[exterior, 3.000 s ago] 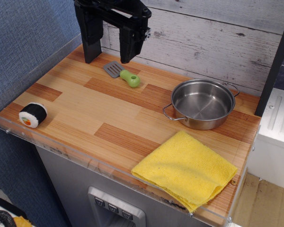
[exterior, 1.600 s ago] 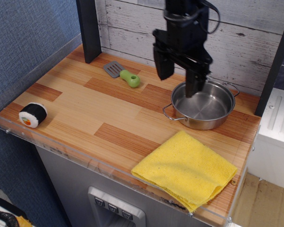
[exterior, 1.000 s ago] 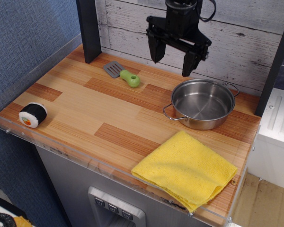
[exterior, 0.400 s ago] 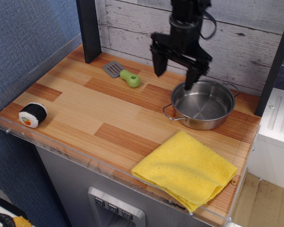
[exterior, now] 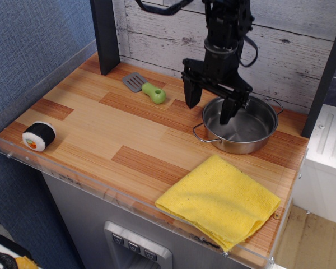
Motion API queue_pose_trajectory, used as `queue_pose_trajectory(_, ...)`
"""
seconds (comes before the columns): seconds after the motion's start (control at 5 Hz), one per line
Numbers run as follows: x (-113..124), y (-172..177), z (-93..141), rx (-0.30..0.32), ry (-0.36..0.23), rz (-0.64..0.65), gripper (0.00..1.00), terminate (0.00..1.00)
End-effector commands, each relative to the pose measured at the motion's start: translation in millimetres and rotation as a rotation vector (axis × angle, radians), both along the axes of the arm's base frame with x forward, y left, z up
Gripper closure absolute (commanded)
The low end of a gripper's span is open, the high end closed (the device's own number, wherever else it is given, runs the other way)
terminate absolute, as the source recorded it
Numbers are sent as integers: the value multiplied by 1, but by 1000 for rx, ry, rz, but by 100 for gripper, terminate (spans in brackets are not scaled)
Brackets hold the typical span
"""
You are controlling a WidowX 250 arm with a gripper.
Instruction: Place the pot on top of the cloth.
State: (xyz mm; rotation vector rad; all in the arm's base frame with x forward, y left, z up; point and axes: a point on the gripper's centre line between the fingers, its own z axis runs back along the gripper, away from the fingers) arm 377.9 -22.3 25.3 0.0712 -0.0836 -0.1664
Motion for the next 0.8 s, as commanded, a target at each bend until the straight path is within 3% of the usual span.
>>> queue_pose_trajectory(0.0, 2, 1, 4, 12, -25, -8, 100, 0)
queue_pose_trajectory(0.4, -1, 0, 17, -12, -36, -20, 100, 0)
queue_pose_trajectory(0.6, -2, 5, 35, -16, -69, 5, 100, 0)
